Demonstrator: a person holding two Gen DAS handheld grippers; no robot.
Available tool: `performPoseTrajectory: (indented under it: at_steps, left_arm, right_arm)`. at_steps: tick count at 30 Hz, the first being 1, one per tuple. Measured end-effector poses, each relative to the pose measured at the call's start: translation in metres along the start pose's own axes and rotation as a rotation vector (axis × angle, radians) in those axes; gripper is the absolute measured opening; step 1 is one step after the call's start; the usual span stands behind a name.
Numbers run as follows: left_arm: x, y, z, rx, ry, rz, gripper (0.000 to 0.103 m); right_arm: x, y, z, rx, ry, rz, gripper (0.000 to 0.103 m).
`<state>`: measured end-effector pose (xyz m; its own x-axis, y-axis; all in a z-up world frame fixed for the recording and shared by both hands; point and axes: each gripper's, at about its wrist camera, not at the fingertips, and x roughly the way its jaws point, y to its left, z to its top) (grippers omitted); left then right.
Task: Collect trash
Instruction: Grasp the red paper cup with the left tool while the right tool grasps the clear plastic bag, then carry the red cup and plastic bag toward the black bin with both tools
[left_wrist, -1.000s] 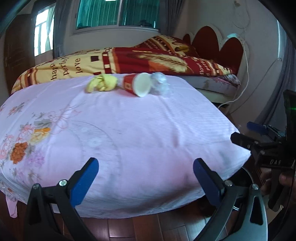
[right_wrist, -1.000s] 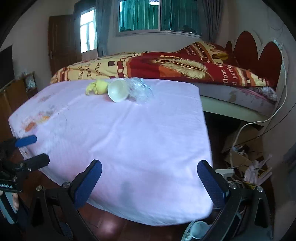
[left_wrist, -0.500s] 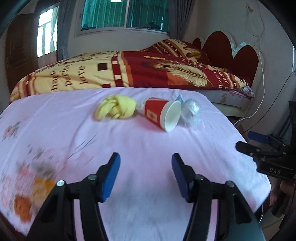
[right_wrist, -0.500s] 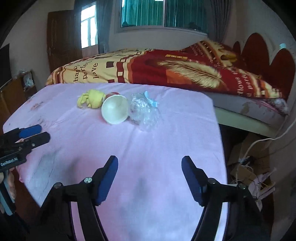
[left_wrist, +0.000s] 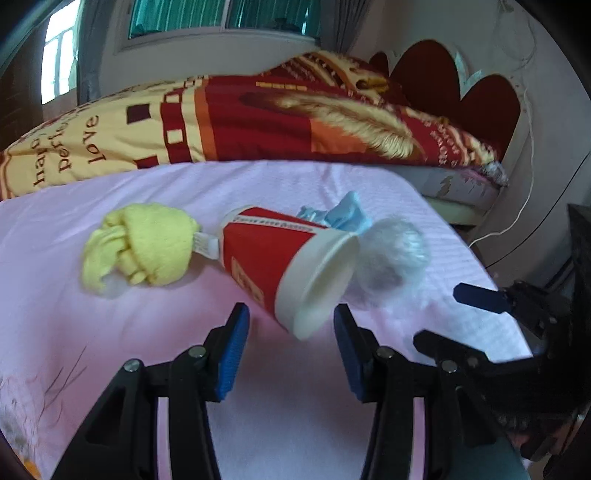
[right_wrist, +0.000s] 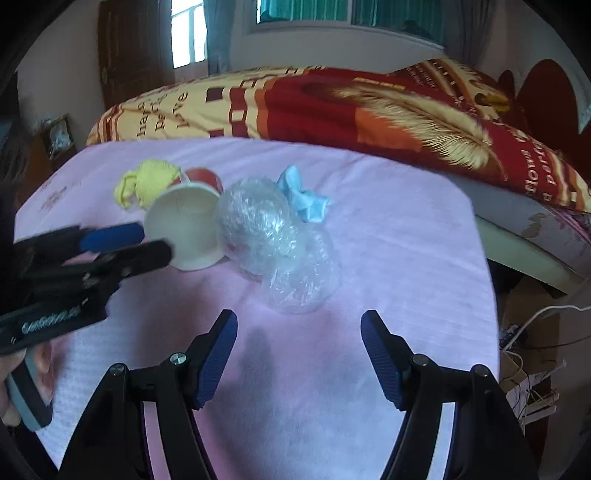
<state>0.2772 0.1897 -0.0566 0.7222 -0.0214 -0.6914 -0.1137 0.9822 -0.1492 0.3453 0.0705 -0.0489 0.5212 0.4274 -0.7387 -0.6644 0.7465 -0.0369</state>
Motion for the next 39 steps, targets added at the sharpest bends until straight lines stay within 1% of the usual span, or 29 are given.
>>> performPoseTrajectory:
  at_steps: [1, 2, 5, 9, 10, 11, 12, 13, 14, 15, 17, 18, 20, 23, 29, 33, 36, 39]
  left_arm:
    - [0.003, 0.003, 0.001, 0.004, 0.01, 0.007, 0.039]
    - [0.003, 0.009, 0.001, 0.001, 0.021, 0.024, 0.039]
    - [-0.005, 0.024, -0.003, -0.016, 0.003, 0.038, 0.039]
    - [-0.005, 0.023, 0.001, 0.009, -0.003, 0.039, 0.039]
    - [-0.002, 0.022, 0.004, 0.017, -0.002, 0.05, 0.039]
    - [0.001, 0.023, 0.006, 0.01, 0.001, 0.047, 0.039]
    - [0.005, 0.025, 0.008, -0.006, 0.012, 0.027, 0.039]
    - [0.01, 0.026, 0.01, -0.013, 0.018, 0.017, 0.031]
    - [0.013, 0.028, 0.01, -0.02, 0.034, 0.001, 0.023]
    - [0.014, 0.029, 0.012, -0.025, 0.039, -0.01, 0.009]
    - [0.011, 0.03, 0.01, -0.024, 0.032, -0.031, 0.006]
    - [0.008, 0.031, 0.009, -0.021, 0.03, -0.037, 0.005]
    - [0.0, 0.03, 0.006, -0.013, 0.016, -0.047, 0.004]
    - [-0.015, 0.031, -0.001, -0.012, -0.004, -0.054, 0.004]
    - [-0.044, 0.028, -0.02, 0.014, -0.042, -0.058, 0.003]
    - [-0.061, 0.022, -0.031, 0.013, -0.064, -0.076, 0.003]
    - [-0.067, 0.016, -0.039, 0.017, -0.067, -0.083, 0.003]
    - [-0.08, 0.011, -0.044, 0.014, -0.094, -0.088, 0.003]
  right_arm:
    - [0.003, 0.001, 0.001, -0.004, -0.001, 0.003, 0.071]
    - [0.005, 0.003, 0.004, -0.005, -0.005, 0.005, 0.071]
    - [0.01, 0.008, 0.014, -0.003, -0.023, 0.016, 0.071]
    - [0.021, 0.014, 0.029, -0.004, -0.033, 0.022, 0.071]
    - [0.023, 0.016, 0.031, -0.008, -0.035, 0.024, 0.071]
    - [0.026, 0.018, 0.033, -0.015, -0.035, 0.023, 0.071]
    - [0.028, 0.019, 0.035, -0.018, -0.035, 0.024, 0.071]
    - [0.029, 0.02, 0.036, -0.018, -0.033, 0.029, 0.071]
    - [0.031, 0.021, 0.037, -0.021, -0.03, 0.032, 0.064]
    - [0.032, 0.023, 0.038, -0.028, -0.028, 0.034, 0.058]
    - [0.031, 0.023, 0.038, -0.024, -0.03, 0.045, 0.047]
    - [0.03, 0.023, 0.038, -0.022, -0.029, 0.048, 0.045]
    - [0.024, 0.023, 0.035, -0.015, -0.041, 0.052, 0.037]
    - [0.01, 0.021, 0.027, 0.013, -0.062, 0.062, 0.033]
    - [-0.032, 0.016, 0.005, 0.05, -0.117, 0.064, 0.028]
    - [-0.063, 0.015, -0.012, 0.057, -0.151, 0.056, 0.024]
    - [-0.075, 0.016, -0.023, 0.045, -0.152, 0.045, 0.022]
    - [-0.087, 0.014, -0.031, 0.06, -0.16, 0.044, 0.018]
